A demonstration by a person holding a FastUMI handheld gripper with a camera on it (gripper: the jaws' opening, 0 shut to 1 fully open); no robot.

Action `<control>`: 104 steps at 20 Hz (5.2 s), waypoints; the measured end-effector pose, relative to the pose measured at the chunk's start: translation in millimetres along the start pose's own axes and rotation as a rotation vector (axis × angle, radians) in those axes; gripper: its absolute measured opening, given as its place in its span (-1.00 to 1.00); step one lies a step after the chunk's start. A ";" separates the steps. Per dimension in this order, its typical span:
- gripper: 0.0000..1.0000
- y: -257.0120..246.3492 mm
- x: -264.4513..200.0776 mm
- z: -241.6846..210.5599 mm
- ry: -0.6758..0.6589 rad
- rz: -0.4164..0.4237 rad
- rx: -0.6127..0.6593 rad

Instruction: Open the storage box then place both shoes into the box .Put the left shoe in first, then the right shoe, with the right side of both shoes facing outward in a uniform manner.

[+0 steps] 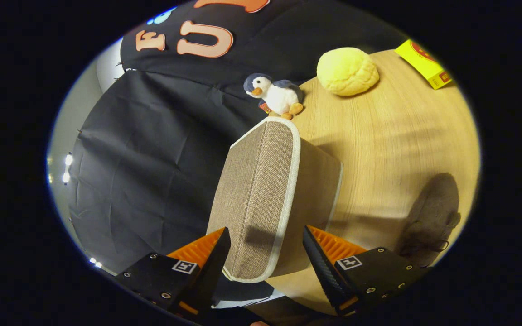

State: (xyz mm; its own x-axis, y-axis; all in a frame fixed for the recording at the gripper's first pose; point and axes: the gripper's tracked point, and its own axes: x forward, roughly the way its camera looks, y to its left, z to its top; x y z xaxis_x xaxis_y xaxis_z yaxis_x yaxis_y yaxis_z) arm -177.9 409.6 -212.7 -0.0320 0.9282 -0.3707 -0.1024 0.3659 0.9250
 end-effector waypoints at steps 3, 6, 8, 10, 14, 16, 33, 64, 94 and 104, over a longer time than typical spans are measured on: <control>0.92 -0.2 13.6 -5.2 0.016 0.042 0.059; 0.91 0.2 19.3 -6.9 0.006 0.051 0.092; 0.90 11.3 15.2 -5.0 -0.011 0.085 0.099; 0.79 18.7 7.7 0.7 -0.039 0.100 0.108; 0.43 40.1 -8.4 8.2 -0.072 0.157 0.131; 0.25 56.0 -19.8 15.8 -0.101 0.190 0.129; -0.78 232.8 36.0 50.3 -0.114 0.285 -0.097; 0.94 -37.4 -108.4 32.3 -0.282 -0.556 -0.455; -0.87 -206.0 -115.4 9.0 -0.245 -0.814 -0.197; -0.89 -92.0 -126.5 73.9 -0.326 -0.748 -0.192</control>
State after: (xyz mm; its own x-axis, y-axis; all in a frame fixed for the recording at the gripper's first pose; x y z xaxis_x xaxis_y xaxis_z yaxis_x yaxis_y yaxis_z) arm -90.9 263.5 -244.8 0.3979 0.4287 -0.8111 -0.1505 0.9026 0.4033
